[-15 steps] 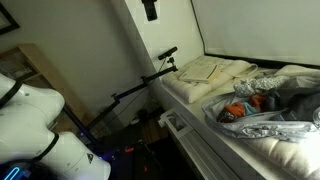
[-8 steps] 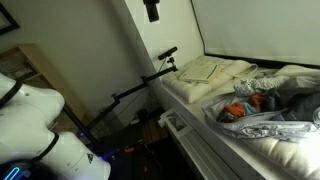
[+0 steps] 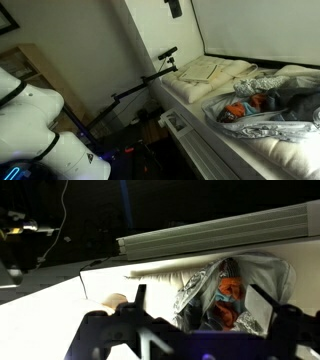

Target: Close the bag

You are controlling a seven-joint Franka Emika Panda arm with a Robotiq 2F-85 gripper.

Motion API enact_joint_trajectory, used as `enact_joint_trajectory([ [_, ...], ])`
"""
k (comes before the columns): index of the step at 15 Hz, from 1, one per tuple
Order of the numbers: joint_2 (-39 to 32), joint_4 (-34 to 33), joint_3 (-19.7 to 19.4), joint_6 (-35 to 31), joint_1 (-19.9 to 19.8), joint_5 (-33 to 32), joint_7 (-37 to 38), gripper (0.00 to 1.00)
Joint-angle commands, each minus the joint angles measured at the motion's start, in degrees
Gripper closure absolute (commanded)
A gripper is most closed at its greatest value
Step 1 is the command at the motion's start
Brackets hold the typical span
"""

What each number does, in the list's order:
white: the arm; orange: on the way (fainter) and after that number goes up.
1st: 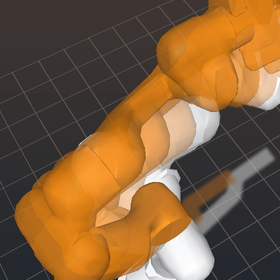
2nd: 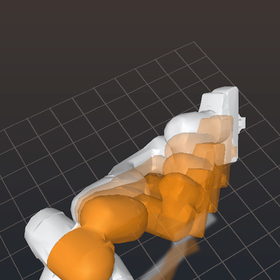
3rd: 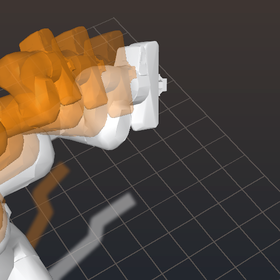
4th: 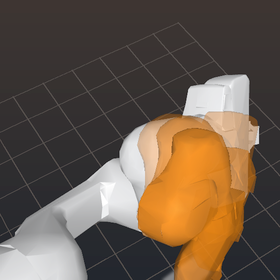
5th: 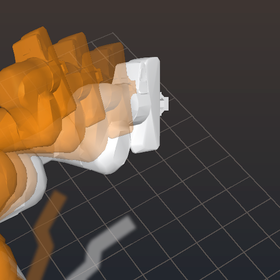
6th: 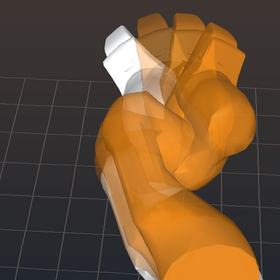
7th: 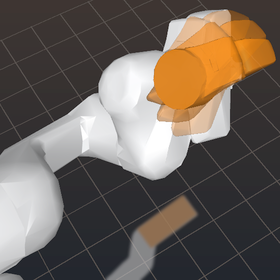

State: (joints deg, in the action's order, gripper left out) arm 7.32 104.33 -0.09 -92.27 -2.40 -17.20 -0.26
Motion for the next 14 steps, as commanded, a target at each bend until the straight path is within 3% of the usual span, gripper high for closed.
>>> enact_joint_trajectory([
  [1, -6.8, -7.43, 0.2, 0.89, 0.54, -2.44, 1.89, 0.0],
  [5, -12.13, -12.92, -0.22, -0.02, 0.82, -4.64, 2.97, 0.0],
  [10, -15.89, -16.0, -0.67, -5.88, 1.65, -10.1, 9.42, 0.0],
  [14, -18.04, -17.81, -0.53, -3.33, 2.76, -12.64, 9.44, 0.0],
])
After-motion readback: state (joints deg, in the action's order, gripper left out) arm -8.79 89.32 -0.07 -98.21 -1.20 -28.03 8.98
